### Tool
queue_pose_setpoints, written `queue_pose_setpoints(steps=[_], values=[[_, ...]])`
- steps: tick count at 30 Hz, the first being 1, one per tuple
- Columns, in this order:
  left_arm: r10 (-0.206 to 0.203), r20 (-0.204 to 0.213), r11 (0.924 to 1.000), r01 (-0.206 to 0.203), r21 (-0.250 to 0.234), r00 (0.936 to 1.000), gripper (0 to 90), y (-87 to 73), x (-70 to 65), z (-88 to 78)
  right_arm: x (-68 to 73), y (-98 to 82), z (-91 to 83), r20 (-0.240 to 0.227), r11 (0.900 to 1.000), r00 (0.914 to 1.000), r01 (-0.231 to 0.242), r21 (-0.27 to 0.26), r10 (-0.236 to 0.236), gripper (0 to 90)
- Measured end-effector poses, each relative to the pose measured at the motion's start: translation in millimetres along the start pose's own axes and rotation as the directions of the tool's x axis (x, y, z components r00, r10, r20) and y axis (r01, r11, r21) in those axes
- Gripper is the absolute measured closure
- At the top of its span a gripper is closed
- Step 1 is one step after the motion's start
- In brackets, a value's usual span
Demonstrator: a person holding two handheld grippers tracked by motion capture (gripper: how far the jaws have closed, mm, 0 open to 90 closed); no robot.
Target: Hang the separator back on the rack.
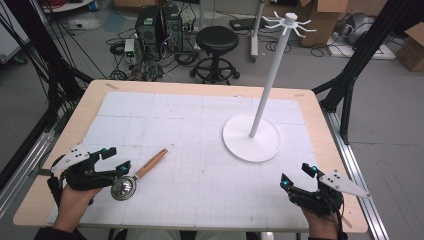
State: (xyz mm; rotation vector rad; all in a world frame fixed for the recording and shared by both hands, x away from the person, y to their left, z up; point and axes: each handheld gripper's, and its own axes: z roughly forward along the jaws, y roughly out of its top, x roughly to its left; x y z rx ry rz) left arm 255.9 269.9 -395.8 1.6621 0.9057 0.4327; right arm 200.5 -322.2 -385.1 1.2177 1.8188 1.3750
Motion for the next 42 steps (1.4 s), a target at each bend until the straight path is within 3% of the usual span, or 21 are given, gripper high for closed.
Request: queue_pose_setpoints(steps=[3, 6, 9, 13, 15, 17, 18, 19, 23, 27, 31, 32, 33, 36, 42], values=[[-0.029, 0.025, 0.9994, 0.028, 0.021, 0.9993, 23.6, 6.0, 0.0, 10.5, -0.1, -0.1, 1.5, -0.001, 1.0, 1.0, 0.002, 0.002, -0.002, 17.7], [-0.015, 0.047, 0.9991, 0.013, 0.04, 0.9988, 28.3, 10.4, -2.1, 18.5, 0.6, -0.2, 1.8, -0.002, 1.0, 1.0, 0.0, 0.004, 0.0, 17.7], [-0.015, 0.061, 0.996, 0.01, 0.089, 0.998, 28.2, 14.8, -2.6, 38.2, 1.6, -0.3, 2.9, -0.009, 1.0, 0.9999, 0.013, 0.012, -0.013, 17.8], [-0.022, 0.055, 0.9875, 0.013, 0.157, 0.9982, 28.4, 10.9, 1.4, 56.8, 0.4, -0.4, 6.1, -0.009, 1.0, 0.9999, 0.014, 0.02, -0.014, 17.7], [-0.027, 0.053, 0.9859, 0.018, 0.167, 0.9982, 28.8, 9.5, 1.4, 60.0, 0.3, -0.5, 6.9, -0.012, 1.0, 0.9998, 0.017, 0.024, -0.017, 17.8], [-0.014, 0.049, 0.9773, 0.004, 0.212, 0.9987, 29.5, 5.3, 0.7, 68.8, 0.7, -0.6, 8.4, -0.013, 0.999, 0.9997, 0.023, 0.031, -0.022, 17.8], [0.007, 0.05, 0.9675, -0.02, 0.252, 0.9987, 29.9, 2.0, -1.6, 75.3, 1.1, -0.4, 8.3, -0.013, 0.999, 0.9997, 0.023, 0.032, -0.023, 17.8], [0.022, 0.05, 0.963, -0.035, 0.267, 0.9985, 30.5, 0.7, -2.5, 77.9, 1.3, -0.3, 8.0, -0.014, 0.999, 0.9996, 0.026, 0.032, -0.025, 17.8], [0.044, 0.047, 0.9561, -0.055, 0.288, 0.9979, 33.8, -1.3, -4.7, 83.1, 0.9, -0.3, 7.7, -0.014, 0.999, 0.9996, 0.027, 0.032, -0.026, 17.8], [0.095, 0.042, 0.9332, -0.104, 0.344, 0.9946, 38.7, -4.1, -6.9, 91.6, 0.9, -0.5, 7.6, -0.014, 0.999, 0.9996, 0.025, 0.033, -0.025, 17.8], [0.115, 0.047, 0.9244, -0.124, 0.361, 0.9923, 41.6, -4.2, -7.8, 95.2, 1.7, -0.4, 8.0, -0.013, 0.999, 0.9997, 0.022, 0.037, -0.022, 17.8], [0.135, 0.053, 0.9161, -0.145, 0.374, 0.9895, 42.9, -4.4, -9.0, 98.4, 1.3, -0.6, 8.6, -0.015, 0.999, 0.9995, 0.03, 0.038, -0.029, 17.8], [0.135, 0.053, 0.9161, -0.145, 0.374, 0.9895, 43.7, -4.4, -9.0, 98.4, 1.1, -0.7, 8.8, -0.016, 0.999, 0.9994, 0.03, 0.039, -0.029, 17.8], [0.145, 0.057, 0.8994, -0.156, 0.408, 0.9877, 45.7, -5.8, -8.4, 104.2, 0.7, -0.9, 8.8, -0.015, 0.999, 0.9994, 0.031, 0.042, -0.03, 17.8], [0.131, 0.043, 0.8927, -0.136, 0.429, 0.9905, 47.3, -8.5, -3.7, 109.1, 0.4, -0.7, 8.7, -0.015, 0.999, 0.9994, 0.032, 0.041, -0.031, 17.8]])
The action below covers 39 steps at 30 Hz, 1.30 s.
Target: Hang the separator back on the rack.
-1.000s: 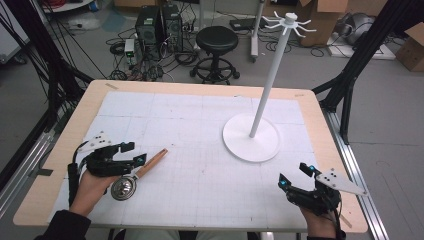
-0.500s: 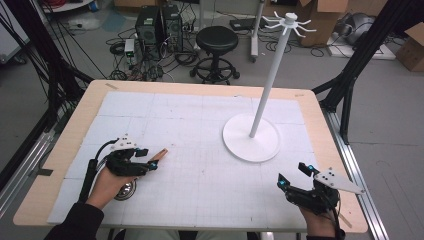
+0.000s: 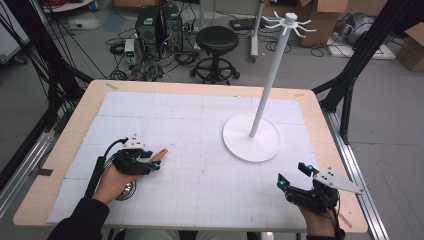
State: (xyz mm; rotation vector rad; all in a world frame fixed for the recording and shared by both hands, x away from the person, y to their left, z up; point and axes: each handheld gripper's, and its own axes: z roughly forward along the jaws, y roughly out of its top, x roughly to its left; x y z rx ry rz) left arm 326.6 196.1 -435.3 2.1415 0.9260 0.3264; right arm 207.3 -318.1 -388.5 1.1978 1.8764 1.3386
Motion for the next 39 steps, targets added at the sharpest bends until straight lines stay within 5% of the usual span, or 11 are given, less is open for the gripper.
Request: queue_pose_setpoints(steps=[14, 30, 39], values=[[0.031, -0.037, 0.9988, -0.029, 0.039, 0.9989, 63.1, 0.6, -1.1, 5.4, -1.2, -0.7, 0.4, 0.011, 1.0, 0.9999, -0.006, 0.006, 0.006, 17.9], [-0.02, -0.045, 0.9984, 0.022, 0.052, 0.9988, 67.3, 1.8, -1.2, 1.5, -2.2, -0.2, -2.3, 0.023, 1.0, 0.9997, -0.011, -0.001, 0.011, 18.0], [-0.046, -0.024, 0.9969, 0.044, -0.065, 0.9987, 67.4, 4.5, -3.9, -24.0, -0.8, 0.6, -4.3, 0.025, 1.0, 0.9996, -0.012, -0.006, 0.012, 18.0]])
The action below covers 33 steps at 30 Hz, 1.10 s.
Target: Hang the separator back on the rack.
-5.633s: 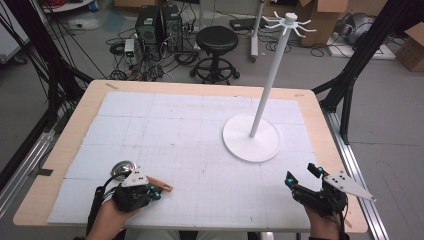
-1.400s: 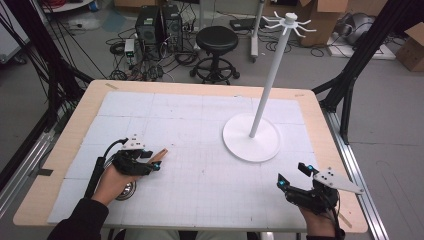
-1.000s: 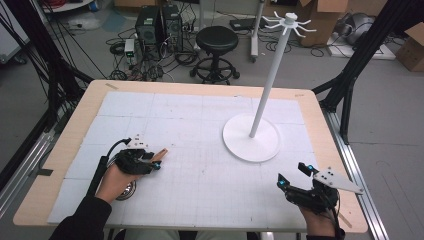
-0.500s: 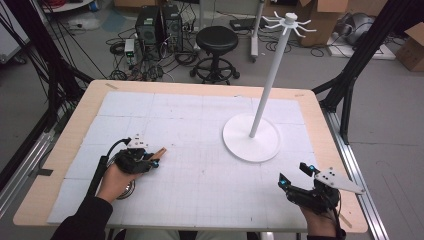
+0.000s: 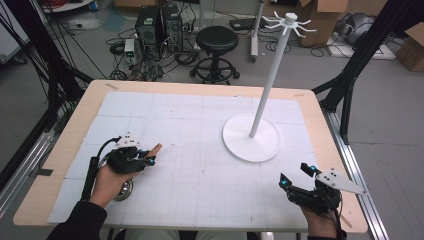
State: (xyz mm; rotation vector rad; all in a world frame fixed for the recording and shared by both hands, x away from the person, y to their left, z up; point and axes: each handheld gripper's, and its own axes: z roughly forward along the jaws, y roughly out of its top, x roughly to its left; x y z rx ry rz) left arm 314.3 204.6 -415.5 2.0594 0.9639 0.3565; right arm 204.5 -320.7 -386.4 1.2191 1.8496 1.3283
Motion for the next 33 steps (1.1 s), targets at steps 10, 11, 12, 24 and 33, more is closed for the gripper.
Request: queue_pose_setpoints(steps=[10, 11, 12, 24, 33], values=[[-0.002, 0.066, 0.9889, 0.012, -0.148, 0.9978, 67.4, 3.2, -12.9, -26.0, 1.7, 1.1, 0.0, -0.01, 1.0, 0.9999, 0.005, -0.004, -0.005, 18.0], [0.003, 0.083, 0.9841, 0.012, -0.177, 0.9965, 67.4, 3.7, -16.4, -31.0, 2.7, 1.7, 0.2, -0.023, 1.0, 0.9997, 0.007, -0.009, -0.007, 18.0], [0.004, 0.094, 0.9814, 0.014, -0.191, 0.9956, 67.4, 4.0, -17.9, -33.7, 3.3, 1.9, 0.3, -0.03, 1.0, 0.9995, 0.003, -0.009, -0.003, 18.0], [0.07, 0.251, 0.9362, 0.023, -0.351, 0.9654, 67.4, 10.3, -43.9, -57.8, 16.8, 13.3, 2.4, -0.233, 0.998, 0.9724, -0.008, -0.069, -0.009, 18.0], [0.204, 0.374, 0.8995, -0.022, -0.436, 0.9047, 67.3, 17.4, -75.0, -56.3, 36.1, 24.9, 5.5, -0.448, 0.991, 0.8935, -0.026, -0.133, -0.037, 21.6]])
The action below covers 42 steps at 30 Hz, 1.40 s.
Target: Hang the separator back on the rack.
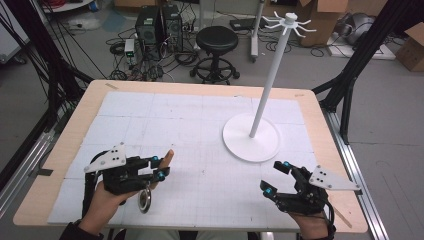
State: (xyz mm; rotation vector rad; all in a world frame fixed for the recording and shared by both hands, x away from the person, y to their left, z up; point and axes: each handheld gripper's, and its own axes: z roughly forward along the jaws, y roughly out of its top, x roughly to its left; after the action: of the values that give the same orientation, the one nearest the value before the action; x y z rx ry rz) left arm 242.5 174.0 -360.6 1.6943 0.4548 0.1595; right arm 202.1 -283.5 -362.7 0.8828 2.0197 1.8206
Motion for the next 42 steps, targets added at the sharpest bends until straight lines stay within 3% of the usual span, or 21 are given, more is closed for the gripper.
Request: queue_pose_setpoints(steps=[1, 2, 3, 5, 7, 9, 13, 14, 18, 19, 20, 21, 26, 30, 34, 35, 37, 38, 40, 42], values=[[0.007, 0.016, 0.9999, -0.007, -0.008, 0.9998, 67.3, 0.5, -2.8, 2.0, 1.7, 1.0, 2.1, -0.018, 1.0, 0.9998, 0.007, -0.006, -0.007, 21.8], [0.018, 0.039, 0.9997, -0.018, -0.017, 0.9991, 67.3, 1.2, -6.3, 4.1, 7.7, 3.8, 9.4, -0.077, 1.0, 0.9968, 0.018, -0.02, -0.02, 22.6], [0.026, 0.053, 0.9994, -0.025, -0.022, 0.9983, 67.3, 1.7, -8.9, 5.9, 7.7, 3.8, 9.4, -0.077, 1.0, 0.9968, 0.018, -0.02, -0.02, 22.6], [0.047, 0.078, 0.9987, -0.046, -0.023, 0.9958, 67.3, 2.7, -14.8, 11.2, 16.4, 9.1, 19.9, -0.151, 0.999, 0.9879, 0.035, -0.019, -0.037, 26.1], [0.05, 0.083, 0.9986, -0.049, -0.021, 0.9953, 67.3, 2.9, -16.2, 13.0, 19.4, 11.1, 23.5, -0.172, 0.999, 0.9841, 0.044, -0.015, -0.046, 27.7], [0.054, 0.098, 0.9984, -0.052, -0.022, 0.9937, 67.3, 3.1, -18.8, 17.1, 27.0, 16.3, 35.4, -0.223, 0.998, 0.9726, 0.067, -0.003, -0.067, 29.7], [0.063, 0.119, 0.998, -0.062, -0.013, 0.9909, 67.3, 2.9, -25.2, 26.1, 31.5, 22.0, 51.4, -0.272, 0.996, 0.9588, 0.089, 0.013, -0.082, 32.7], [0.063, 0.119, 0.998, -0.062, -0.013, 0.9909, 67.3, 2.9, -25.2, 26.1, 31.5, 22.0, 51.4, -0.272, 0.996, 0.9588, 0.089, 0.013, -0.082, 32.7], [0.071, 0.139, 0.9975, -0.071, -0.007, 0.9877, 67.3, 2.2, -29.9, 29.8, 40.4, 27.7, 71.5, -0.349, 0.994, 0.9321, 0.106, 0.013, -0.095, 36.9], [0.071, 0.147, 0.9975, -0.07, -0.008, 0.9866, 67.3, 2.1, -31.3, 30.5, 40.4, 27.7, 71.5, -0.349, 0.994, 0.9321, 0.106, 0.013, -0.095, 36.9], [0.077, 0.166, 0.997, -0.076, -0.009, 0.9832, 67.3, 2.6, -34.0, 31.7, 45.4, 29.8, 78.8, -0.385, 0.993, 0.9173, 0.115, 0.009, -0.103, 38.8], [0.077, 0.166, 0.997, -0.076, -0.009, 0.9832, 67.3, 2.6, -34.0, 31.7, 45.4, 29.8, 78.8, -0.385, 0.993, 0.9173, 0.115, 0.009, -0.103, 38.8], [0.084, 0.205, 0.9965, -0.082, -0.017, 0.9751, 67.3, 4.1, -40.9, 35.2, 58.2, 35.9, 94.2, -0.467, 0.992, 0.8762, 0.128, -0.011, -0.118, 45.1], [0.089, 0.239, 0.9961, -0.085, -0.023, 0.967, 67.3, 5.6, -44.6, 36.7, 61.9, 39.6, 100.8, -0.488, 0.991, 0.8641, 0.136, -0.009, -0.123, 45.8], [0.094, 0.268, 0.9955, -0.087, -0.038, 0.9589, 67.3, 7.4, -47.2, 37.4, 65.9, 43.4, 106.7, -0.522, 0.99, 0.8429, 0.143, -0.017, -0.131, 48.9], [0.094, 0.268, 0.9955, -0.087, -0.038, 0.9589, 67.3, 7.4, -47.2, 37.4, 65.9, 43.4, 106.7, -0.522, 0.99, 0.8429, 0.143, -0.017, -0.131, 48.9], [0.094, 0.272, 0.9955, -0.087, -0.039, 0.9576, 67.3, 7.3, -47.5, 37.3, 67.9, 42.9, 110.9, -0.544, 0.99, 0.8297, 0.141, -0.017, -0.127, 52.8], [0.093, 0.275, 0.9956, -0.086, -0.038, 0.957, 67.3, 7.2, -47.4, 37.2, 67.9, 42.9, 110.9, -0.544, 0.99, 0.8297, 0.141, -0.017, -0.127, 52.8], [0.094, 0.281, 0.9955, -0.085, -0.043, 0.955, 67.3, 7.3, -47.4, 36.9, 69.7, 42.7, 113.9, -0.565, 0.989, 0.8143, 0.143, -0.027, -0.134, 57.8], [0.096, 0.289, 0.9952, -0.086, -0.047, 0.9525, 67.3, 7.5, -47.3, 36.6, 70.2, 42.9, 115.2, -0.578, 0.99, 0.8048, 0.14, -0.033, -0.133, 61.5]])
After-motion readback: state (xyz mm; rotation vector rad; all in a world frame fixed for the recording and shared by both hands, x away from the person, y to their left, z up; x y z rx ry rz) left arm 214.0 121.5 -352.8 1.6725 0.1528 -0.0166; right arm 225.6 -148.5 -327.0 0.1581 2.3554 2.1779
